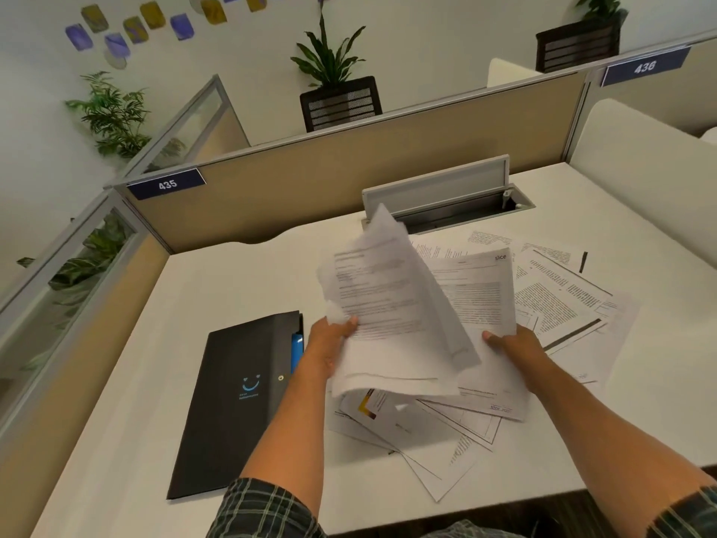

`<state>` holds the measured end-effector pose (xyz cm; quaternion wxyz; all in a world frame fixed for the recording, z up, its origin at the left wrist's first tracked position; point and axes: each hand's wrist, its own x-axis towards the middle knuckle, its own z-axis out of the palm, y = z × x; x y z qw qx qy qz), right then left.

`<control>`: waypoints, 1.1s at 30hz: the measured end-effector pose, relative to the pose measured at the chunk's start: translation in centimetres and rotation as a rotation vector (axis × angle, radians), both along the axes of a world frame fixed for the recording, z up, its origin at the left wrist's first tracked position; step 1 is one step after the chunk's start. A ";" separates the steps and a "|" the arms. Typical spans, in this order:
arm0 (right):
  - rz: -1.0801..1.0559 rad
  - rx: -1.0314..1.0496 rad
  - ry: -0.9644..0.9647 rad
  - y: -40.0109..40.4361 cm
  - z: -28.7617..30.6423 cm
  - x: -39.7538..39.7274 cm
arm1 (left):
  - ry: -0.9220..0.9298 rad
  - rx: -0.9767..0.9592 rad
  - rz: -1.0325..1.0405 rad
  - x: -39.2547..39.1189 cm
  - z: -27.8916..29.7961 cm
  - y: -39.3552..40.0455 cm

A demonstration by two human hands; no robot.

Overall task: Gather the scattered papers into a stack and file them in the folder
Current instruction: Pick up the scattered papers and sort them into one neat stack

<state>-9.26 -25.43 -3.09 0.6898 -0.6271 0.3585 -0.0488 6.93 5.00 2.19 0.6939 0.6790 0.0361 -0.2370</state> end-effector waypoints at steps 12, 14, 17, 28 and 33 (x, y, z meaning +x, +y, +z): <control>0.199 0.280 -0.150 0.1 1.9 0.0 | -0.014 0.083 -0.140 -1.8 -2.6 -3.2; 0.234 0.345 -0.149 0.0 1.5 -0.1 | -0.026 0.102 -0.146 -2.1 -2.9 -3.3; 0.239 0.317 -0.151 0.2 0.7 -0.5 | -0.021 0.173 -0.165 -2.4 -3.1 -3.4; 0.103 0.296 -0.197 0.3 0.3 -1.0 | 0.498 -0.155 -0.080 -3.0 -3.3 -2.7; 0.162 0.256 -0.209 1.0 1.6 -0.5 | 0.498 -0.166 -0.151 -4.4 -3.4 -3.6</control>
